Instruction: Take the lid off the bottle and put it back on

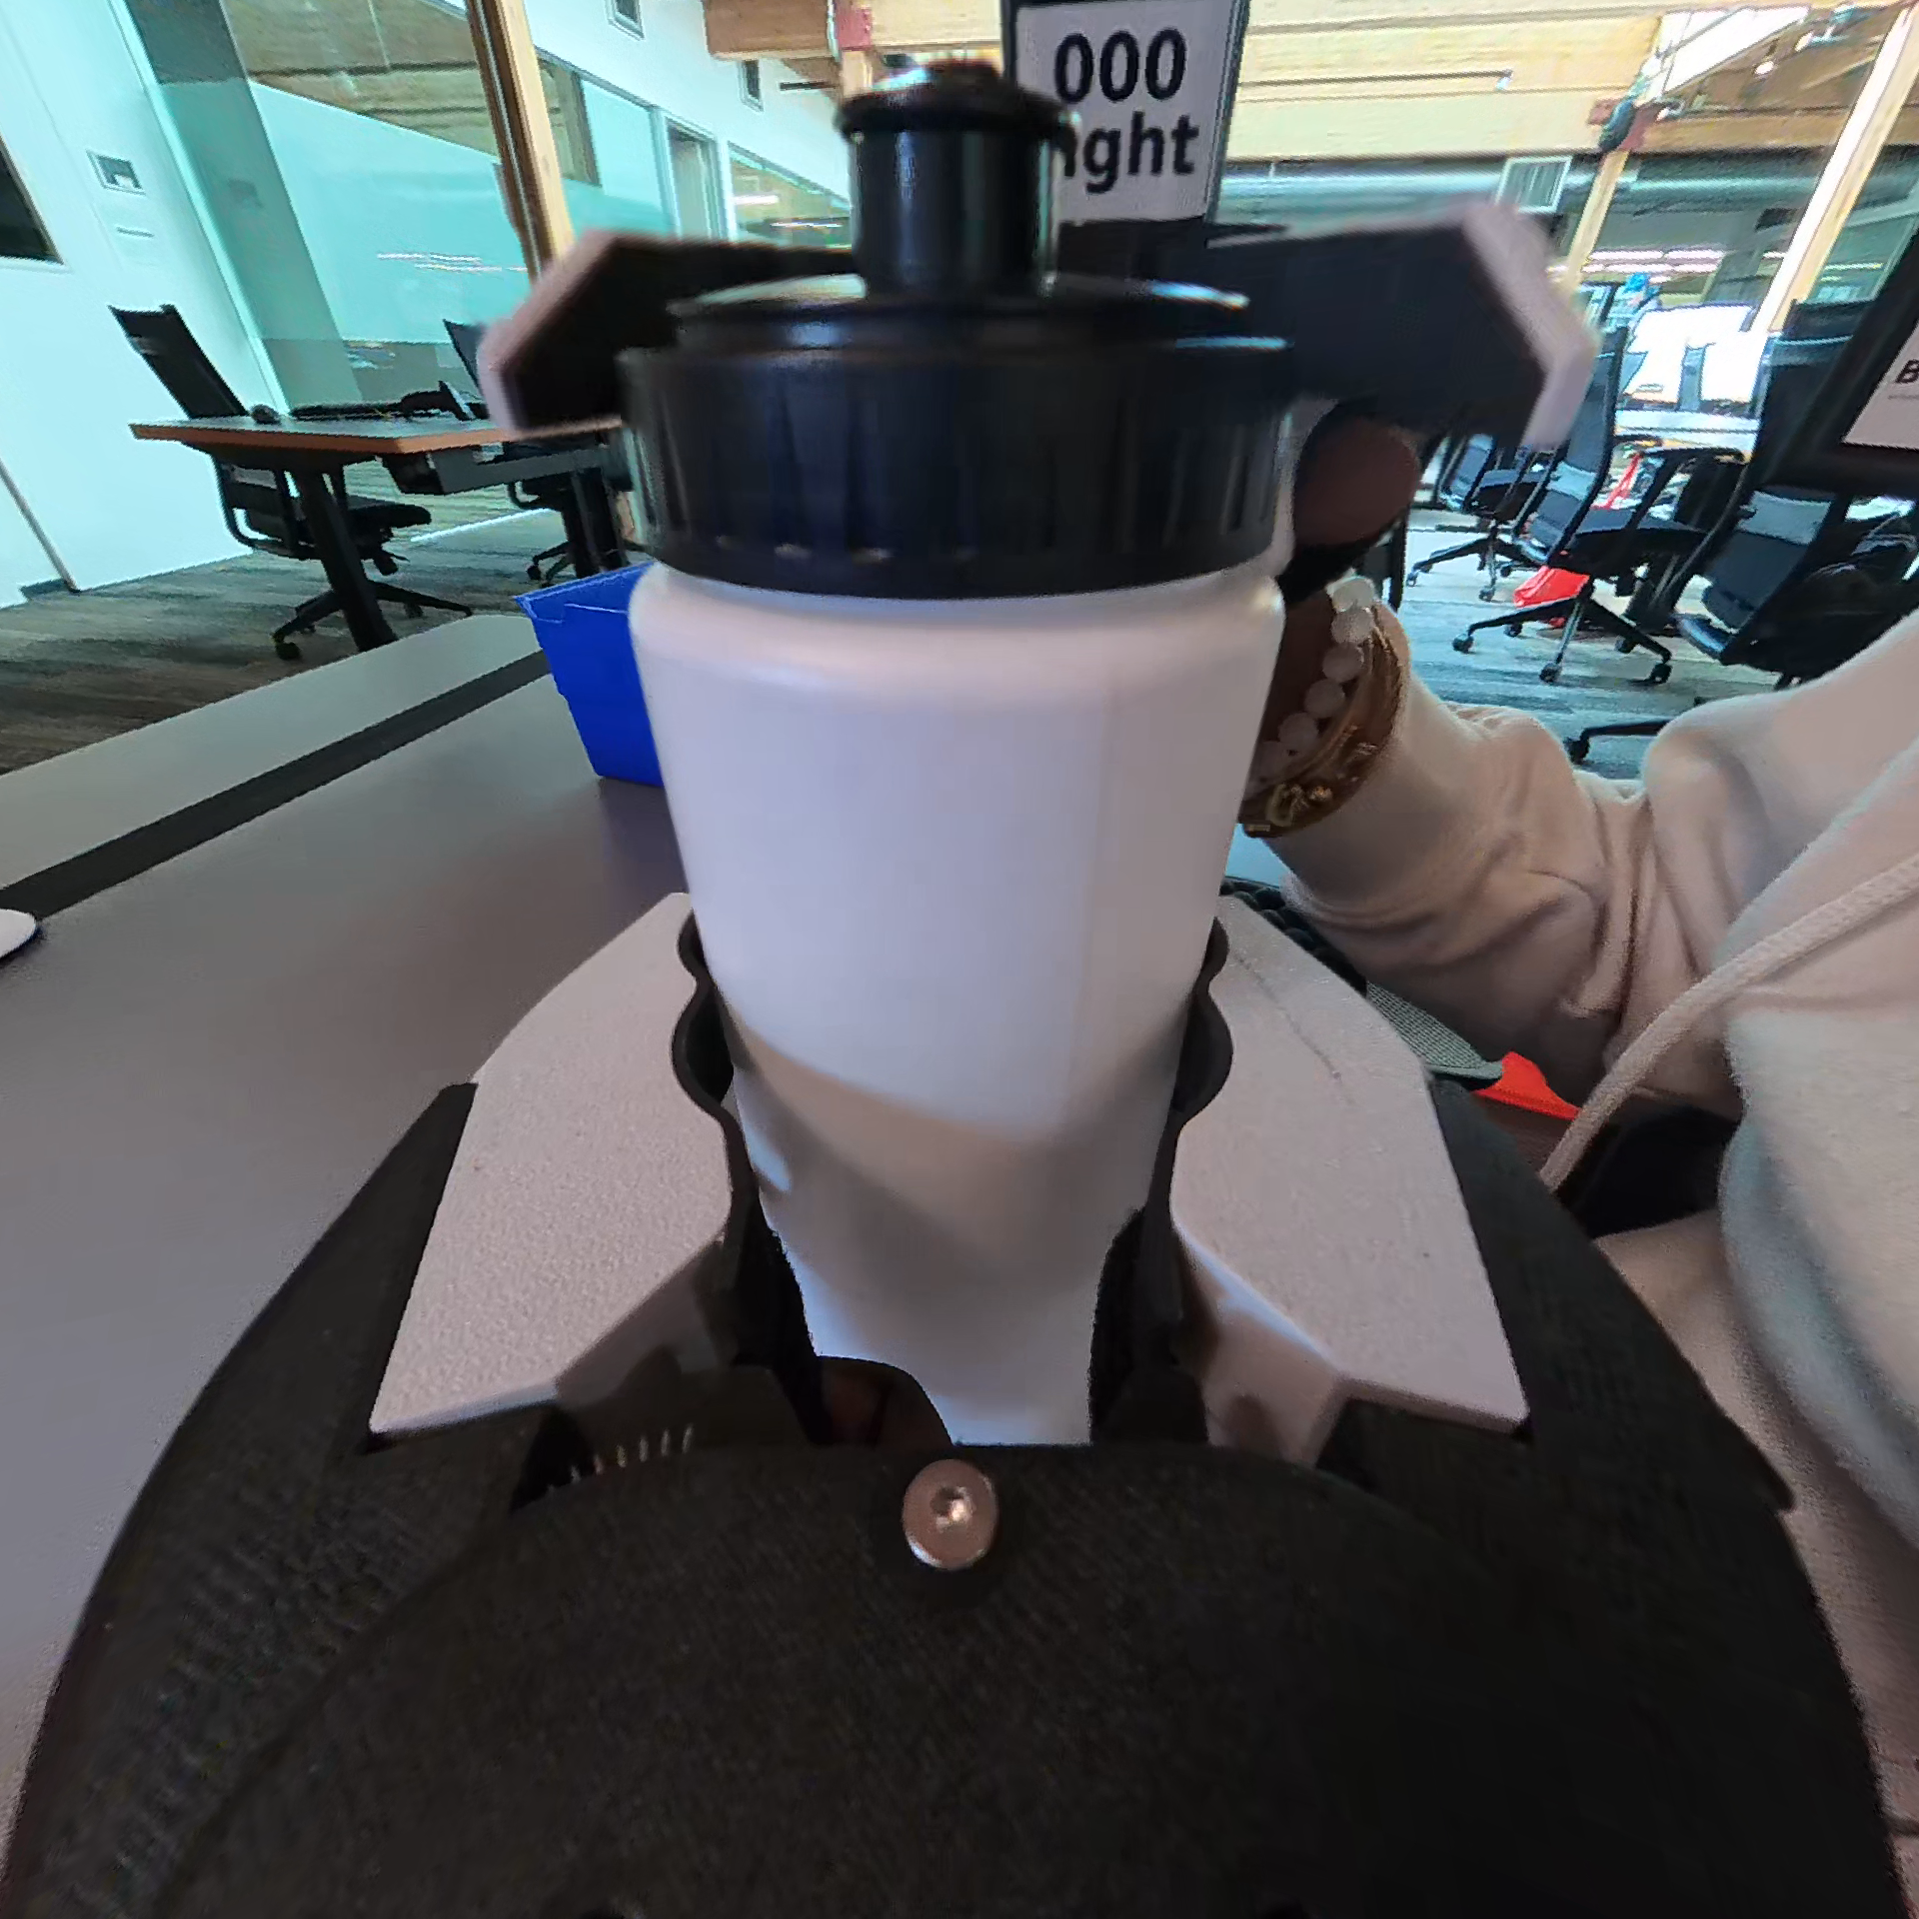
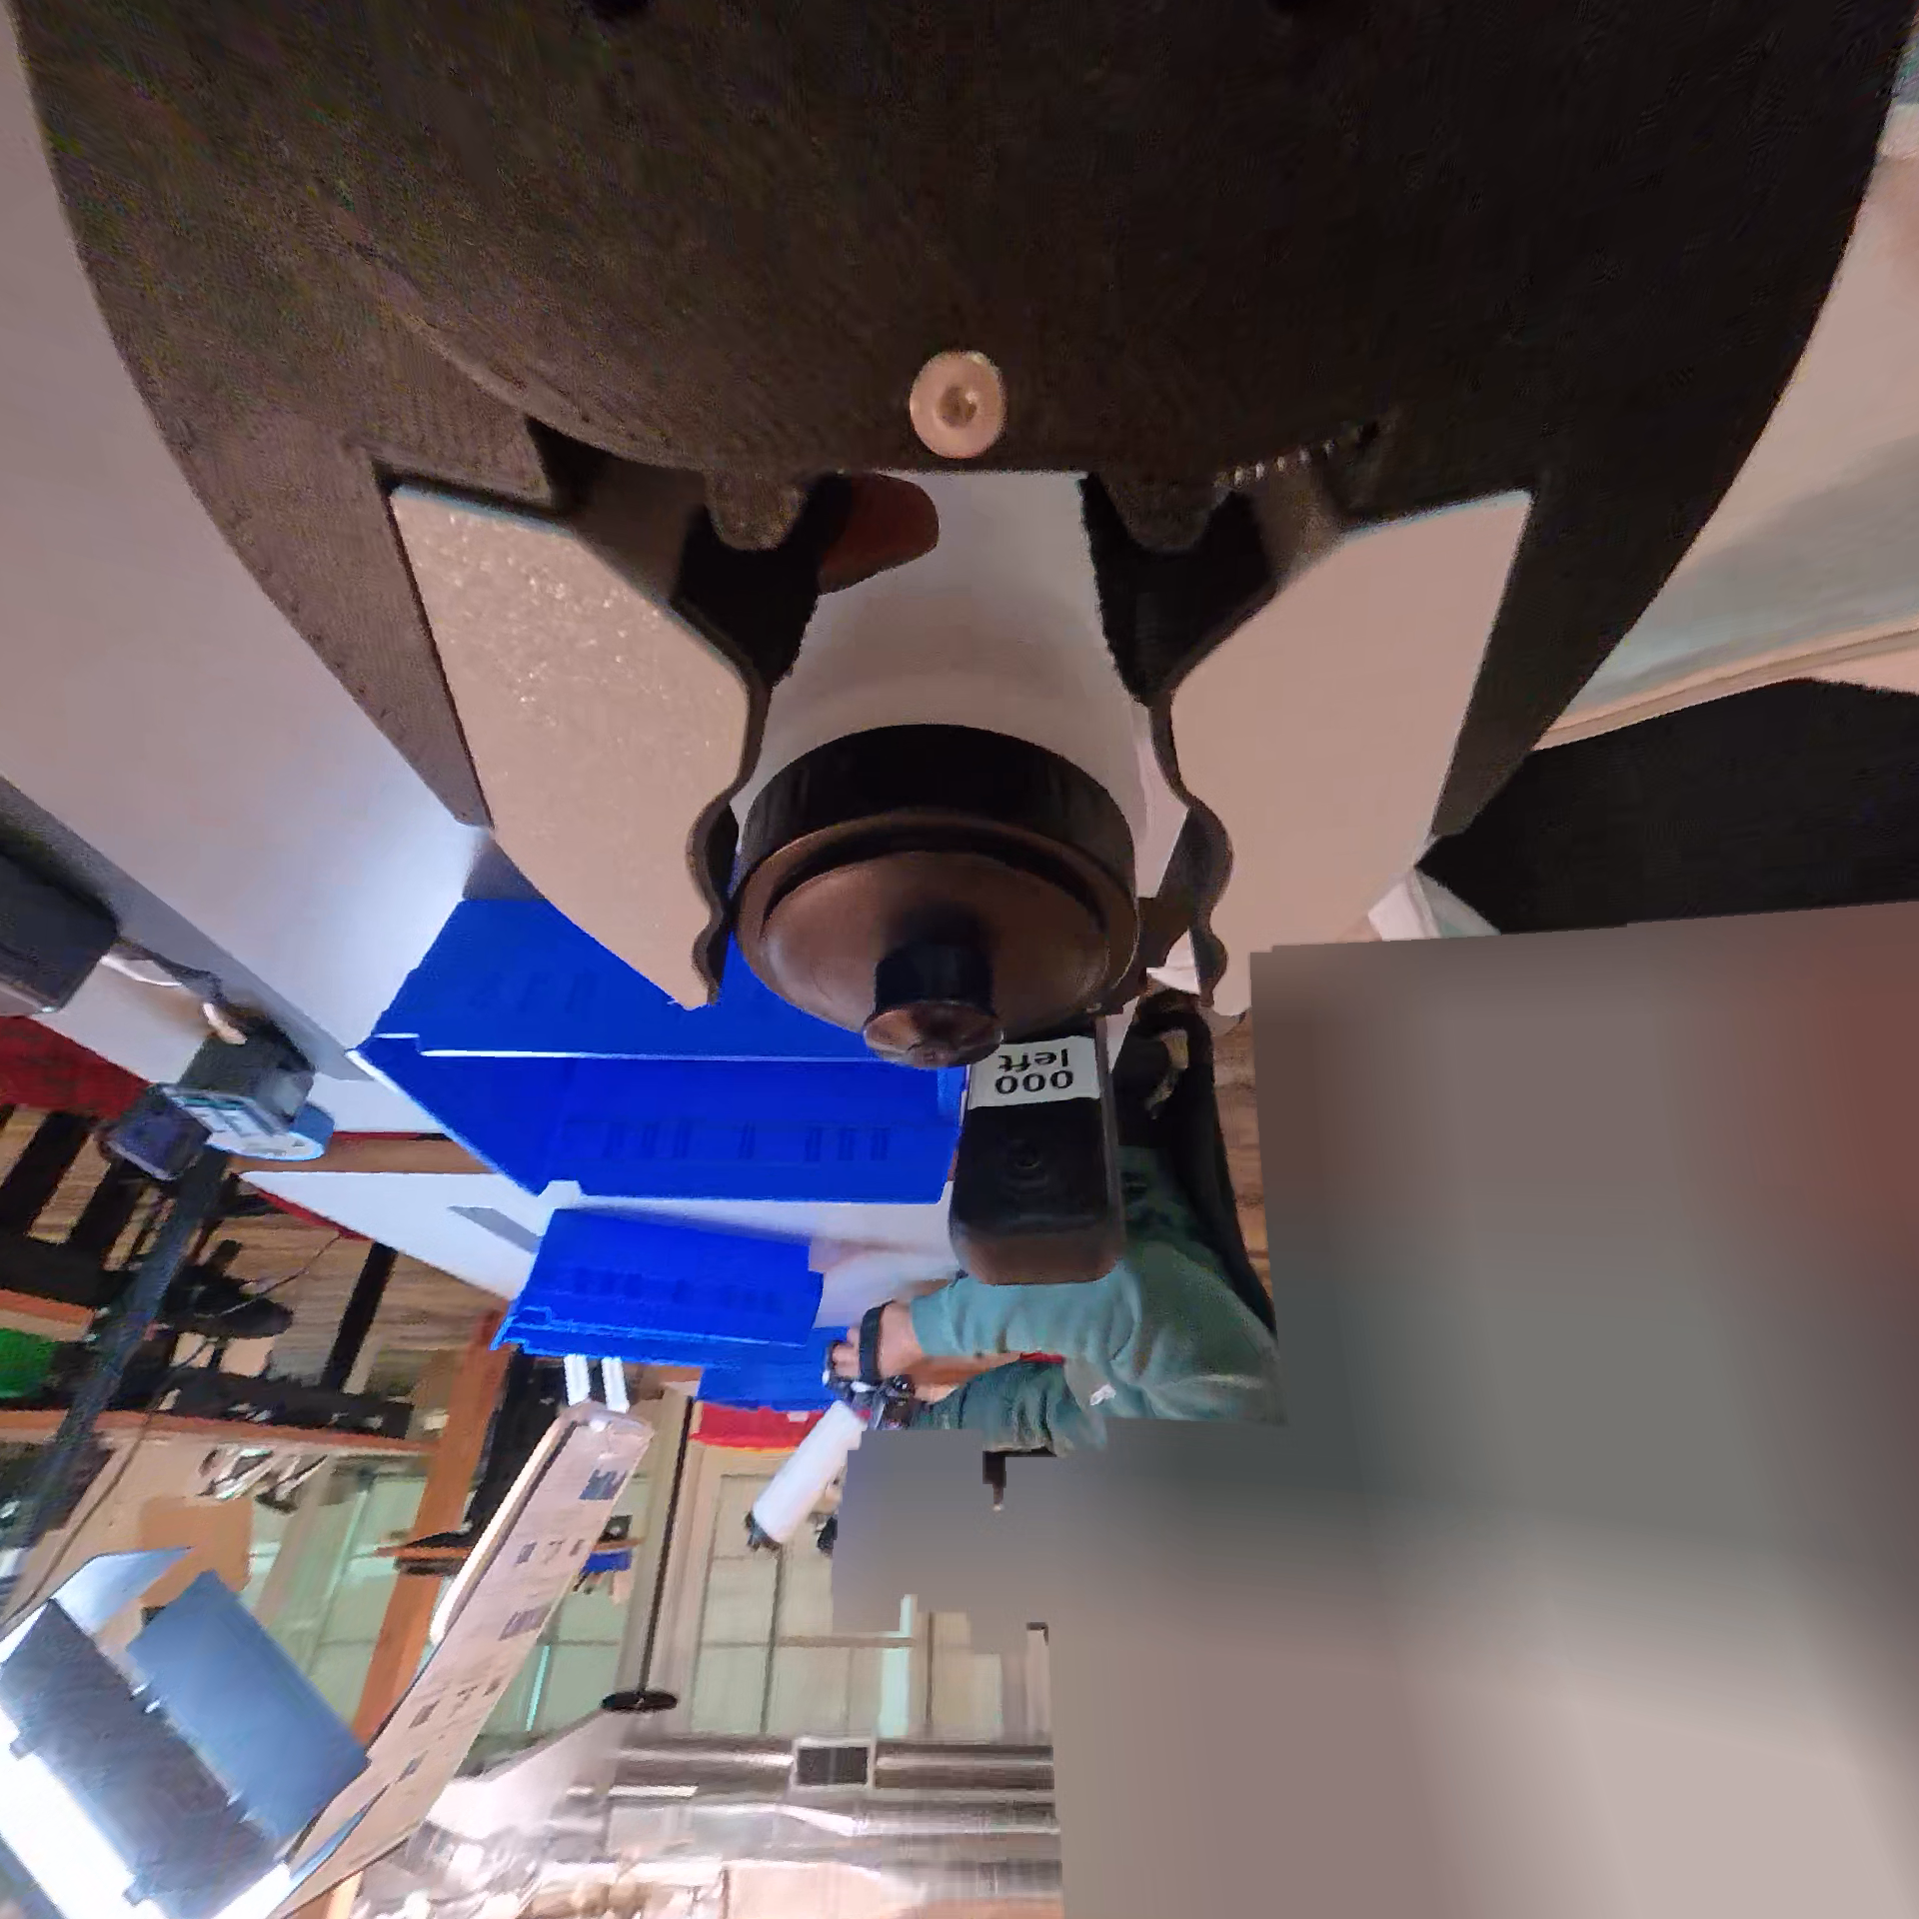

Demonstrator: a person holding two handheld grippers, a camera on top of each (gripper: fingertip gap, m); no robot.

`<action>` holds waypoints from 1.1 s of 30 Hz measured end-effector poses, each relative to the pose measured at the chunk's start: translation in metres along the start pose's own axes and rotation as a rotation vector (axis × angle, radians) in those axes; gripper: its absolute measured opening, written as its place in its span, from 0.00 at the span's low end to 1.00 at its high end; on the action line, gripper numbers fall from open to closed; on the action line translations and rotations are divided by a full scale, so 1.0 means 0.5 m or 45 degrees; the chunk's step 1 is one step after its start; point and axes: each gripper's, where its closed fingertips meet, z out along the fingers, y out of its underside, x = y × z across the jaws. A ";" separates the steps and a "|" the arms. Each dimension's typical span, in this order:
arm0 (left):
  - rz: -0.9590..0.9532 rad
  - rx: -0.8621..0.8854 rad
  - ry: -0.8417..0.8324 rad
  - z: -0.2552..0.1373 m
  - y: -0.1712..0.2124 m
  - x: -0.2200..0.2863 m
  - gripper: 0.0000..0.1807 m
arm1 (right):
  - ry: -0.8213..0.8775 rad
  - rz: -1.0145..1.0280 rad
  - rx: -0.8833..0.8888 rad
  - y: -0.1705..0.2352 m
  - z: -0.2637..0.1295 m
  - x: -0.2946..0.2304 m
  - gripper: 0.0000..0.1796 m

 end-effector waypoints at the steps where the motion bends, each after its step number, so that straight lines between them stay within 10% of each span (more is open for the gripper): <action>1: -0.005 -0.001 0.006 0.000 0.000 0.000 0.48 | -0.016 -0.001 -0.042 0.009 0.003 -0.001 0.48; 12: 0.035 -0.028 -0.177 0.001 0.001 -0.028 0.48 | 0.860 -0.073 -0.130 0.019 0.002 0.059 0.44; 17: -0.013 -0.012 -0.088 -0.005 0.000 -0.021 0.48 | 0.456 -0.131 -0.188 0.020 0.021 0.029 0.55; 21: 0.001 -0.011 -0.062 -0.004 0.001 -0.013 0.48 | 0.169 -0.023 -0.140 0.011 0.018 0.022 0.43; 33: 0.049 -0.063 -0.168 -0.002 0.004 -0.014 0.47 | 0.599 -0.053 0.007 0.005 0.009 0.036 0.43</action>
